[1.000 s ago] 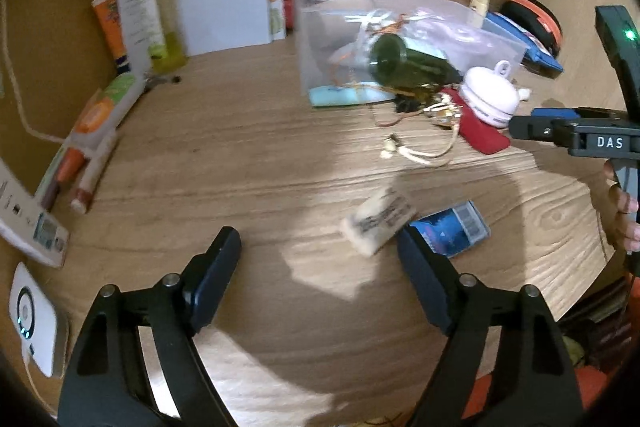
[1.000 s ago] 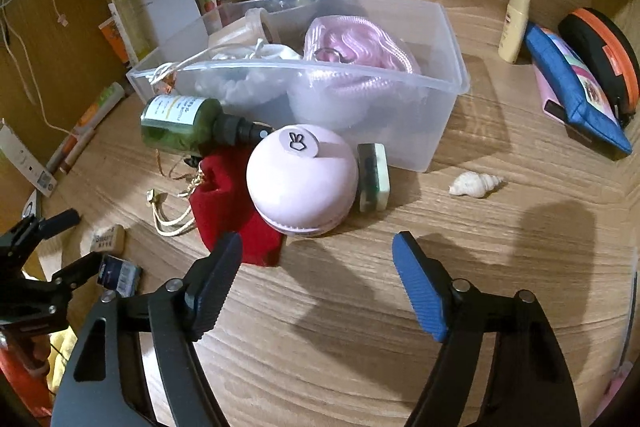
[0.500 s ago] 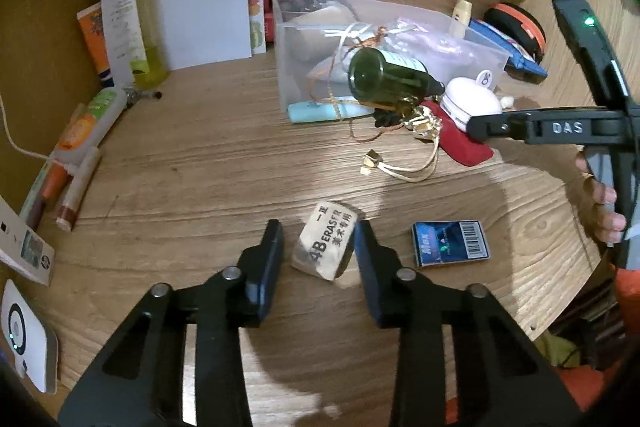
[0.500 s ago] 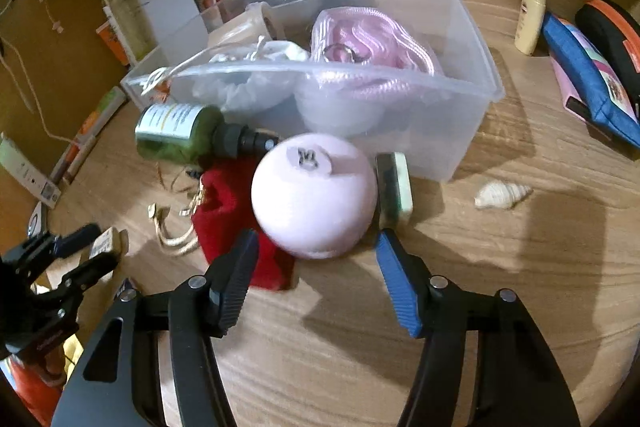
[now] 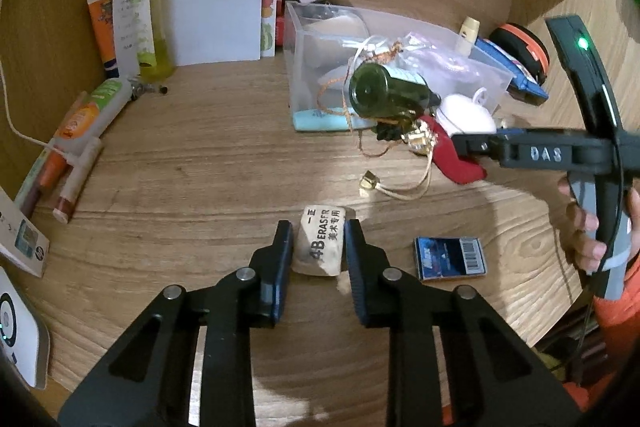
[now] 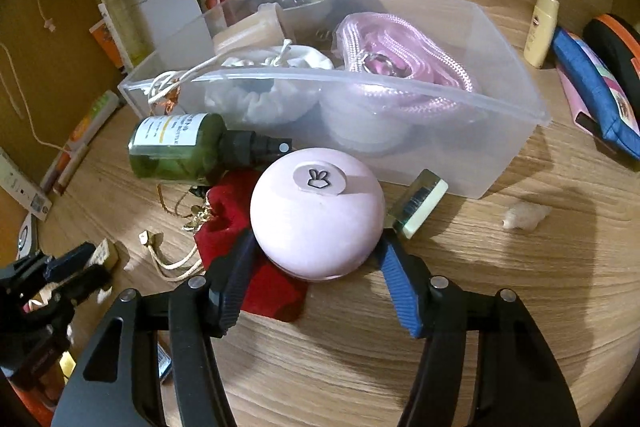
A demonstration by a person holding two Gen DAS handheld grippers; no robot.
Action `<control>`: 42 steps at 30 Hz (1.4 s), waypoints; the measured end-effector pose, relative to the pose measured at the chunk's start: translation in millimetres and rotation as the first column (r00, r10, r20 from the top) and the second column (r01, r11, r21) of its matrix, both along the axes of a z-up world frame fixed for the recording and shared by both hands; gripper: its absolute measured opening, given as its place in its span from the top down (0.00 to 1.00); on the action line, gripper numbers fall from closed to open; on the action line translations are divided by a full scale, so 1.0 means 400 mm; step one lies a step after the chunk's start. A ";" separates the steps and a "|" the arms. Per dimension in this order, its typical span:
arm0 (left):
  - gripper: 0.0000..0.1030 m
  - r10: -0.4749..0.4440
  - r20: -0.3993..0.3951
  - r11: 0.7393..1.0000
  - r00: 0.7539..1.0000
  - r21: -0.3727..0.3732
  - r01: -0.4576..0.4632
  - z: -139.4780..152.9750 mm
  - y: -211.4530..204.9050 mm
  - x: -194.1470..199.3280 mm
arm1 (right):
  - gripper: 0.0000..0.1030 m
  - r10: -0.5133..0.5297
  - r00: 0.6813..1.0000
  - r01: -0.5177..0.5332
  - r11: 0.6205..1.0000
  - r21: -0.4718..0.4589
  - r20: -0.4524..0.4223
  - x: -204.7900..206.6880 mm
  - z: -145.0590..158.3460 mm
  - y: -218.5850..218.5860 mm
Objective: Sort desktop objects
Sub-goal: 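Grasp the beige eraser with the left tool while the right tool grasps the pink round case, then carry the eraser and pink case into the clear box and open both tools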
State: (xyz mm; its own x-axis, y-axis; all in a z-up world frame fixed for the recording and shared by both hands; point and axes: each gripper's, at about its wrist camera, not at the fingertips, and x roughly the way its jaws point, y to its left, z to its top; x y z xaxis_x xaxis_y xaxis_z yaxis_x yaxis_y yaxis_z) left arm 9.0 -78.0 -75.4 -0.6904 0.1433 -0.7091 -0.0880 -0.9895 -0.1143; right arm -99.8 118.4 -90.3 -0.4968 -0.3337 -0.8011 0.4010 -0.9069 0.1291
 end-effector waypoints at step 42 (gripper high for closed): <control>0.77 -0.085 -0.181 0.992 0.980 0.073 0.100 0.204 0.145 -0.144 | 0.42 0.027 0.987 -0.031 0.999 -0.023 -0.161 0.065 0.164 0.131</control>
